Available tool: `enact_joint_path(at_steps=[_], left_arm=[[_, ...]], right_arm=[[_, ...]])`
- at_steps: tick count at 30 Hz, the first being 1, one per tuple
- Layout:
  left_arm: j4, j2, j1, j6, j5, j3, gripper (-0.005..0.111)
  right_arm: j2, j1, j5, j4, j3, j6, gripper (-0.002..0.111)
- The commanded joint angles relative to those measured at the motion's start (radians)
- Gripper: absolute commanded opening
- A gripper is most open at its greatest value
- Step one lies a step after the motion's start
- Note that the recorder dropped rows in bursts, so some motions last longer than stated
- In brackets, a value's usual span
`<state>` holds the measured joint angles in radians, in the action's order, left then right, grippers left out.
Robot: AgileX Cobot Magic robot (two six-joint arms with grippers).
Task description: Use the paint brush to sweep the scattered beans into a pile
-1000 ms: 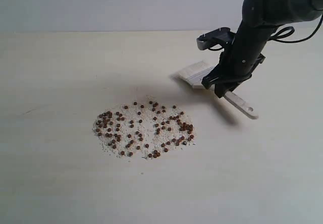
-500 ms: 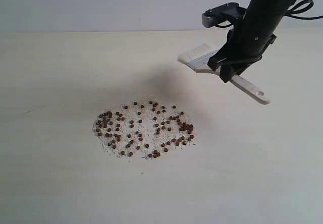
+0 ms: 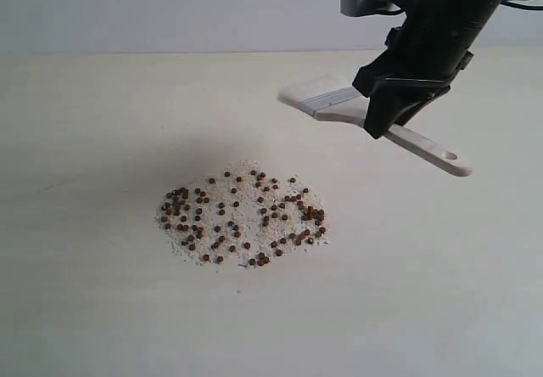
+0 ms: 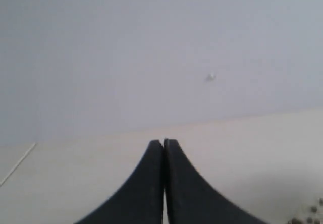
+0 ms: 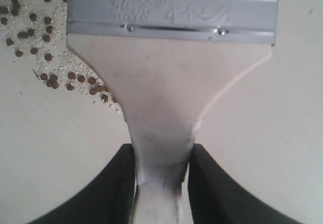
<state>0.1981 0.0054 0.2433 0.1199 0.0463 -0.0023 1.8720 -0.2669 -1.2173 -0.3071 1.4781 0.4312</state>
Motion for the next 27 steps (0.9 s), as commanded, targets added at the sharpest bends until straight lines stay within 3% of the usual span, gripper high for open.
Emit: enact_joint_path(at_steps=[1, 3, 5, 9, 11, 15, 20, 24, 27], left_arm=[[-0.010, -0.005, -0.002, 0.107, -0.297, 0.002, 0.000], [-0.002, -0.005, -0.002, 0.255, -0.383, 0.002, 0.000], [0.014, 0.007, -0.002, 0.302, -0.467, 0.002, 0.000], [0.106, 0.104, -0.002, 0.242, -0.665, 0.002, 0.000], [0.186, 0.189, -0.002, 0.157, -0.686, -0.039, 0.000], [0.364, 0.425, -0.002, 0.138, -0.709, -0.167, 0.000], [0.631, 0.806, -0.002, 0.071, -0.834, -0.356, 0.004], [0.830, 1.099, 0.005, -0.164, -0.929, -0.544, 0.030], [0.867, 1.245, 0.059, -0.252, -0.905, -0.657, 0.051]], right_arm=[[-0.014, 0.000, -0.004, -0.005, 0.007, -0.033, 0.000], [-0.014, 0.000, -0.004, -0.005, 0.007, -0.033, 0.000], [-0.014, 0.000, -0.004, -0.005, 0.007, -0.033, 0.000], [-0.014, 0.000, -0.004, -0.034, 0.062, -0.035, 0.000], [-0.014, 0.000, -0.004, -0.059, 0.098, -0.035, 0.000], [-0.014, 0.000, -0.004, -0.065, 0.168, -0.043, 0.000], [-0.012, 0.000, -0.004, -0.110, 0.210, -0.031, 0.000], [-0.005, 0.000, -0.004, -0.095, 0.213, -0.031, 0.000], [0.008, 0.000, -0.004, -0.094, 0.213, -0.031, 0.000]])
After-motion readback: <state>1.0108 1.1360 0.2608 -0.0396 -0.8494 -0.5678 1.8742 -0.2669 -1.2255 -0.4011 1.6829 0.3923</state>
